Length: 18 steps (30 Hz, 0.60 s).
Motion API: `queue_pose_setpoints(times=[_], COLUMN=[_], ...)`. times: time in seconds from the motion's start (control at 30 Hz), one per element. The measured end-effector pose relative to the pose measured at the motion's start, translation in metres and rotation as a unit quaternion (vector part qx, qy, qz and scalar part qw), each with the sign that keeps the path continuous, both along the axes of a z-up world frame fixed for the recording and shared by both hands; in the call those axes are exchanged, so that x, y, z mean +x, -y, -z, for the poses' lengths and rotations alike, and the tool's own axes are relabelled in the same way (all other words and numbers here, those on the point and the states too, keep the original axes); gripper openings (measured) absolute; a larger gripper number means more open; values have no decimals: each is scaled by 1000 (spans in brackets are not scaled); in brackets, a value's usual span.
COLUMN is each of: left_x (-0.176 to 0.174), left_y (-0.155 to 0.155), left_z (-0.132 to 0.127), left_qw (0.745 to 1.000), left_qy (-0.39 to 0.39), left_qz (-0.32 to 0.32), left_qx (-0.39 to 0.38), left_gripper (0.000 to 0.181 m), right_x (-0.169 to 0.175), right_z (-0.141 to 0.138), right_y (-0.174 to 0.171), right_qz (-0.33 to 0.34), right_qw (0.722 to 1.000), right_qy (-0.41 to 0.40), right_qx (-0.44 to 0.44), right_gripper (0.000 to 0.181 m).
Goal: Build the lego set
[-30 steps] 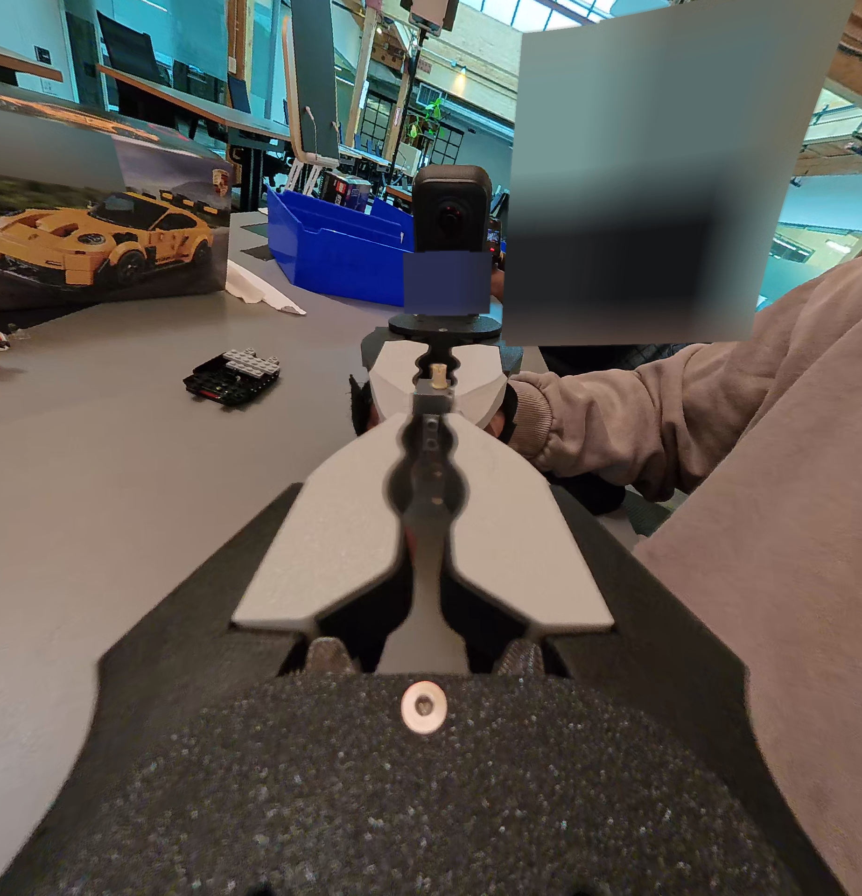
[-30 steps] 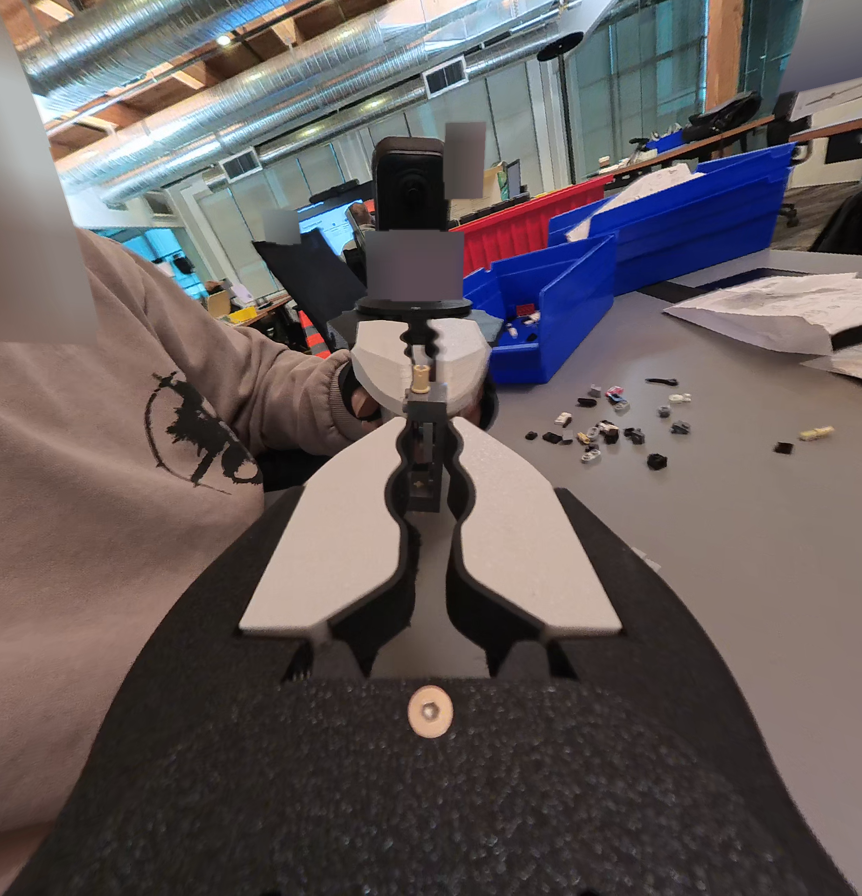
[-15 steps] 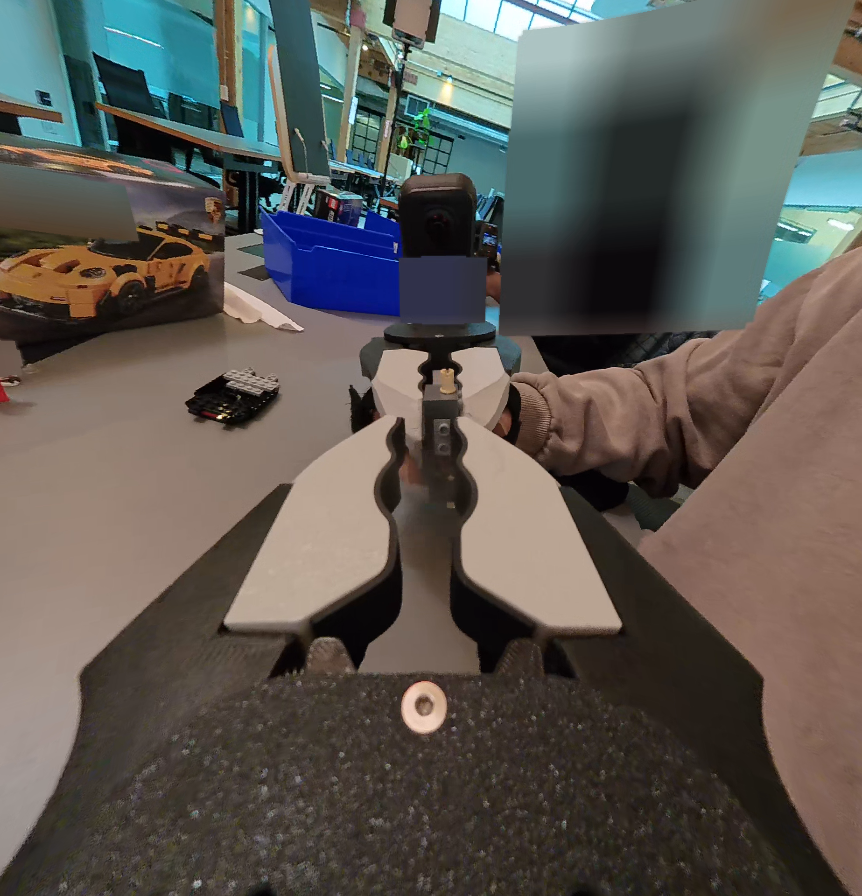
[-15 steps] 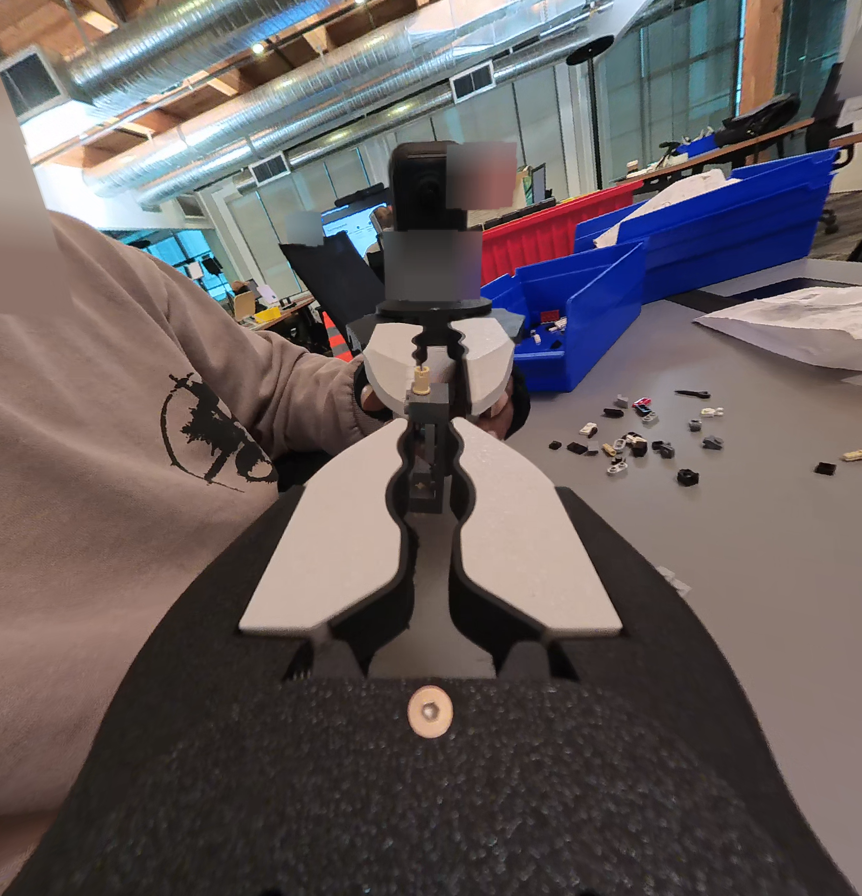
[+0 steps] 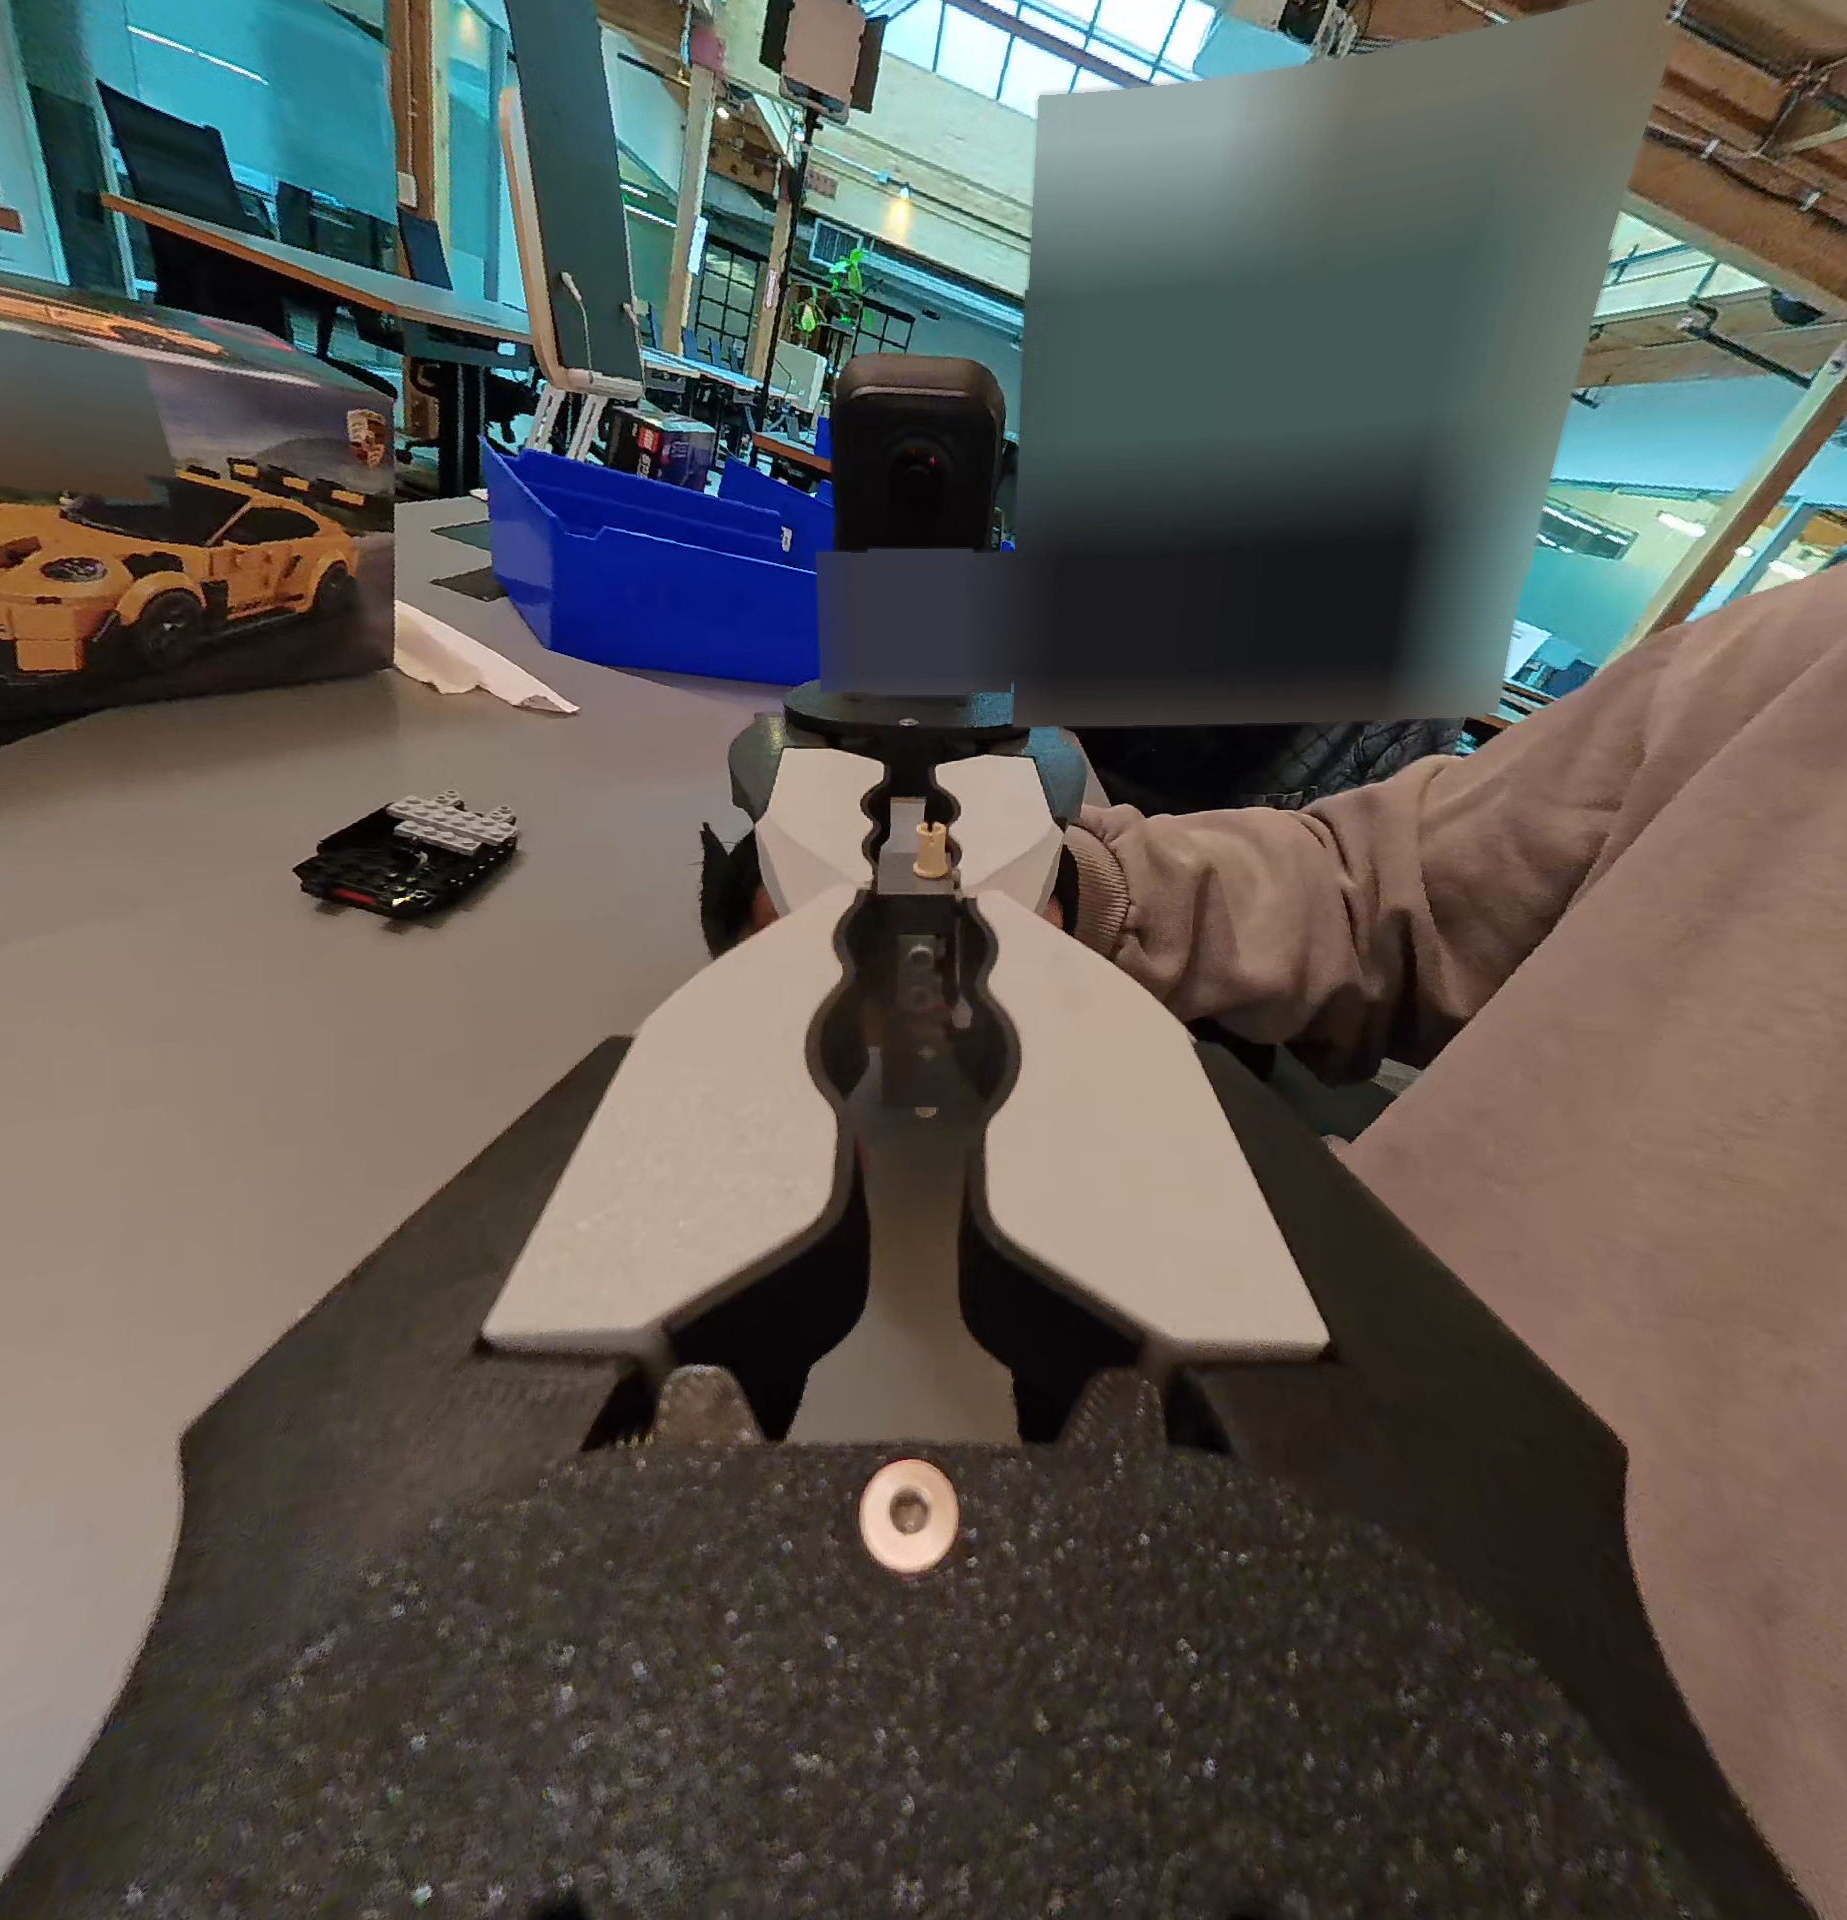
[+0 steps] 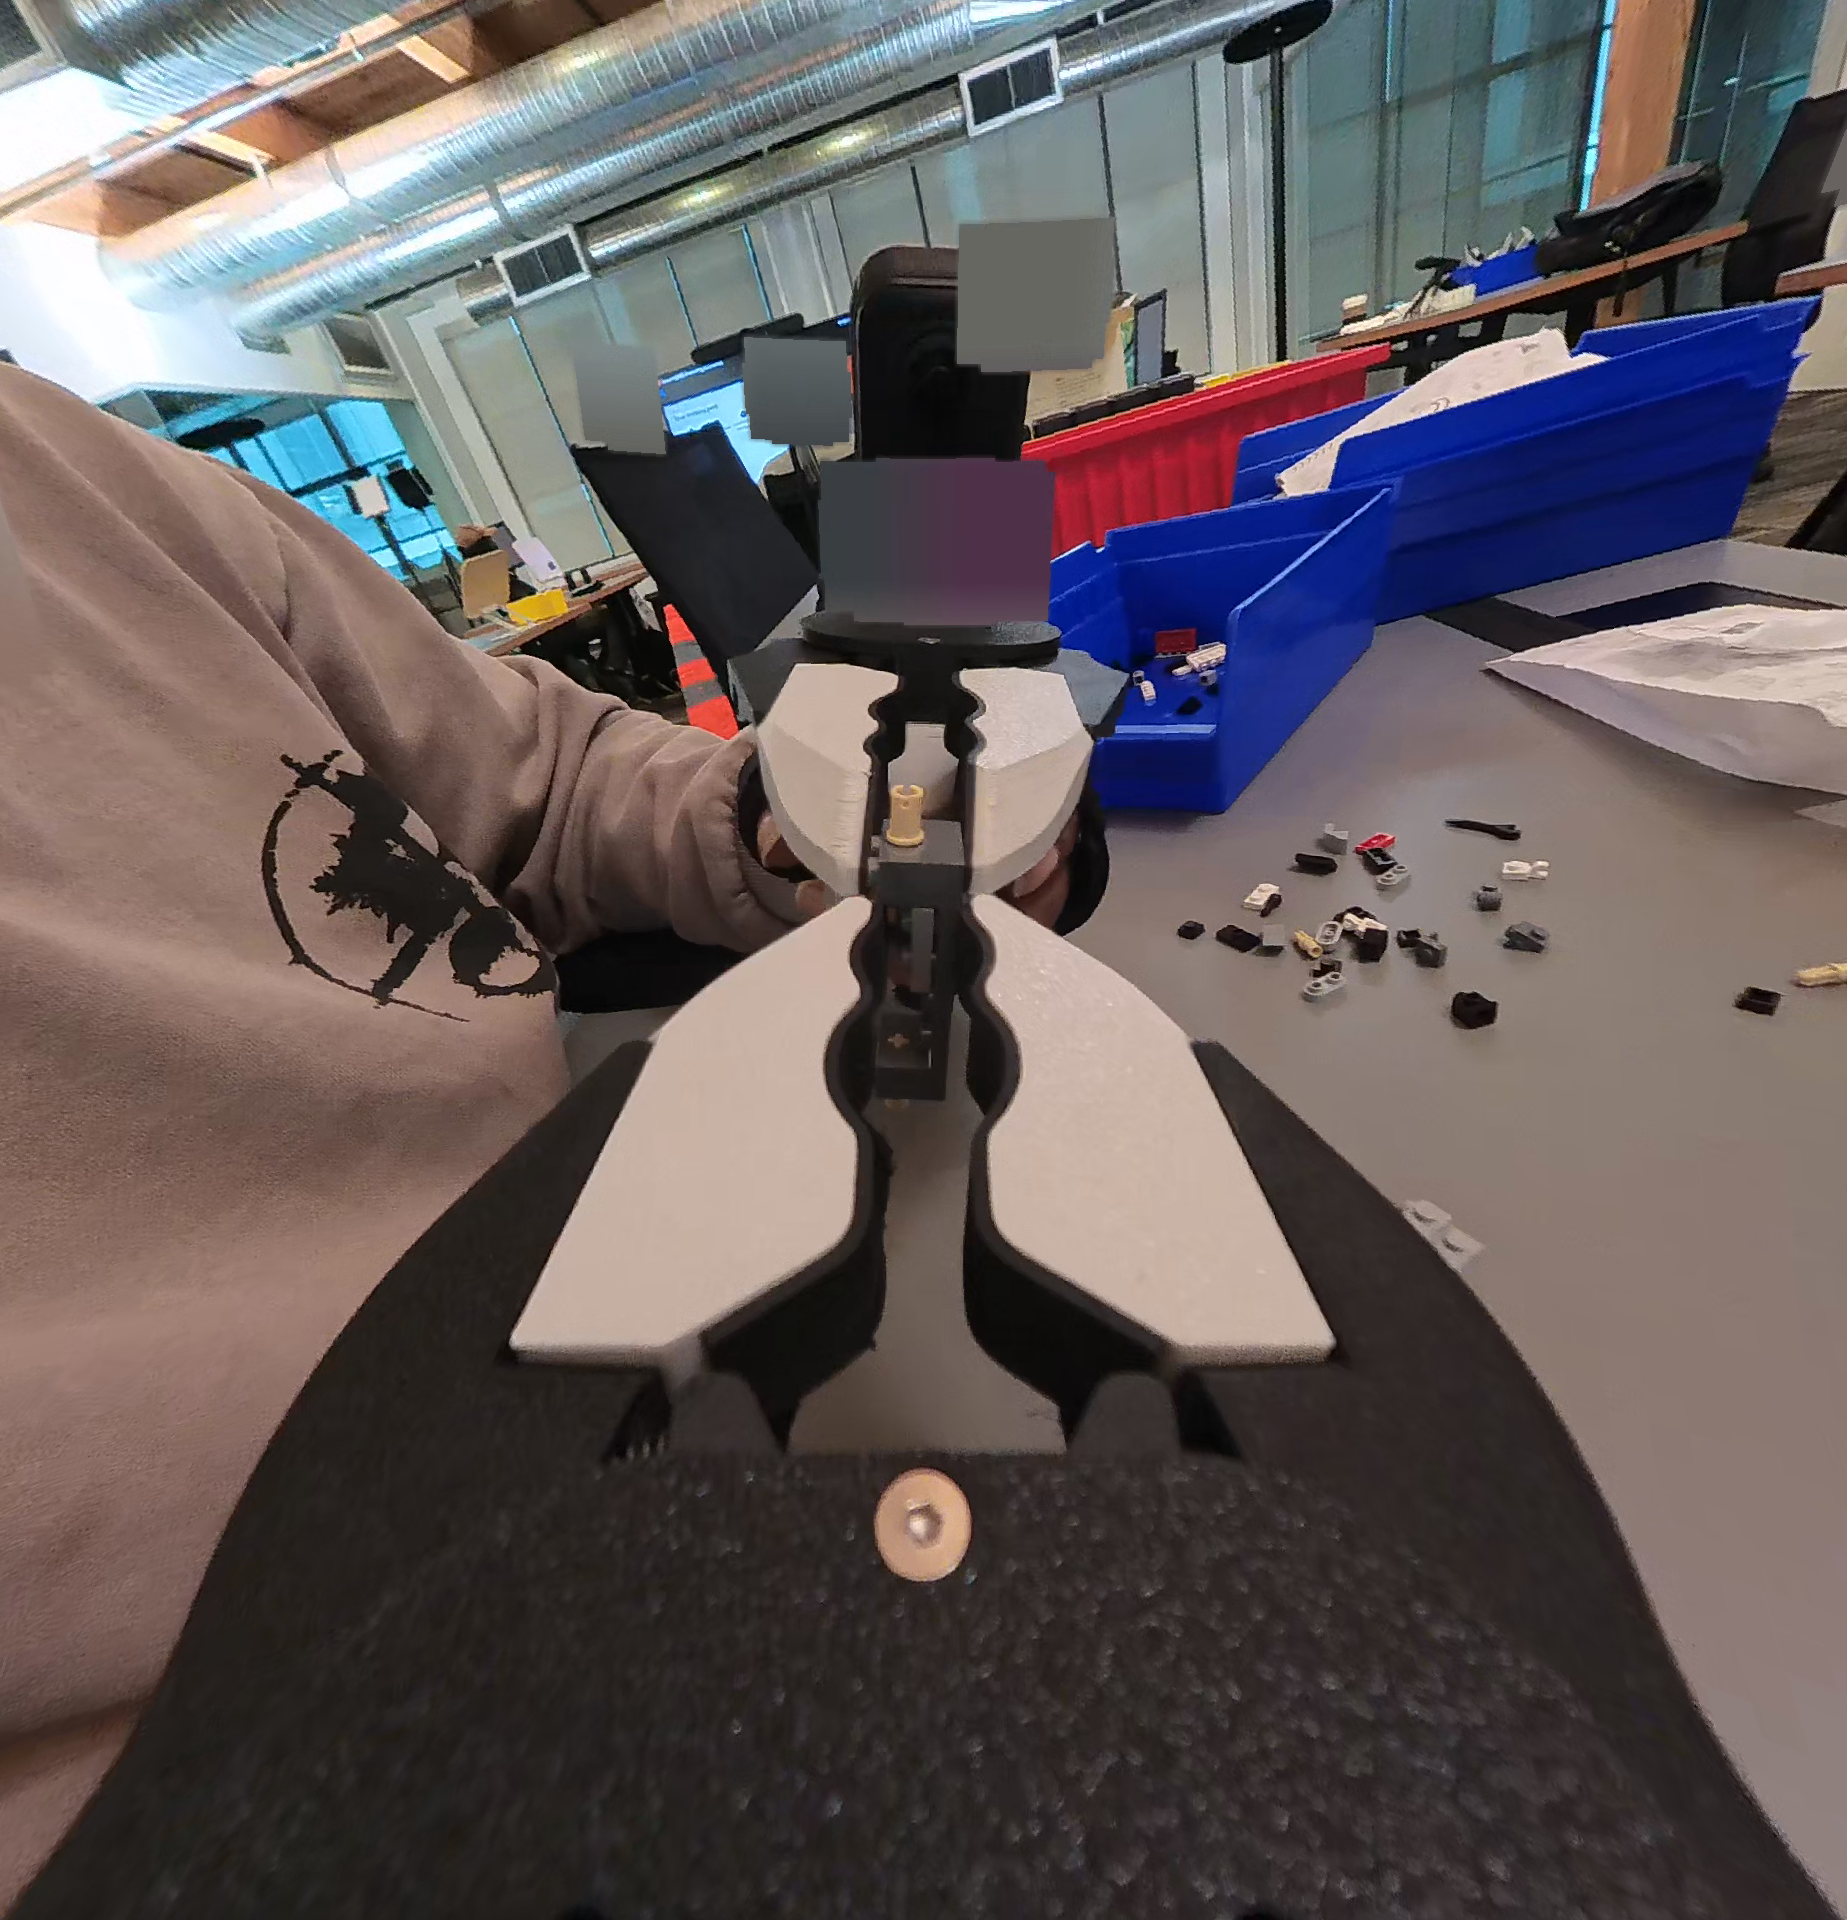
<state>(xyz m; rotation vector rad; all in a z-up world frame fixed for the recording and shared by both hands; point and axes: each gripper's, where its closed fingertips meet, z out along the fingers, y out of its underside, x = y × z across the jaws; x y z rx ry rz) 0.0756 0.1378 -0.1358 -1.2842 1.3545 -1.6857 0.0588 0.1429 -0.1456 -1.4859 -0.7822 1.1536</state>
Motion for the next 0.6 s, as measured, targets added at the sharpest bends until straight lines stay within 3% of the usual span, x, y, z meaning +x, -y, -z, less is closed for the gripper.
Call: queue_pose_setpoints(times=[0.27,0.47,0.6], left_x=[4,1,-2], left_y=[-30,-32,-29], left_z=[9,4,-3], left_qw=[992,971,963], left_qy=[-17,11,34], left_qz=[-49,-9,15], left_qx=[-113,-240,-266], left_gripper=[15,14,15], right_x=[18,3,2], right_z=[13,16,7], right_y=[-18,-16,-14], right_qz=[51,37,39], right_qw=[997,997,997], right_qy=[22,16,5], right_qx=[-44,-70,-69], right_gripper=[18,26,29])
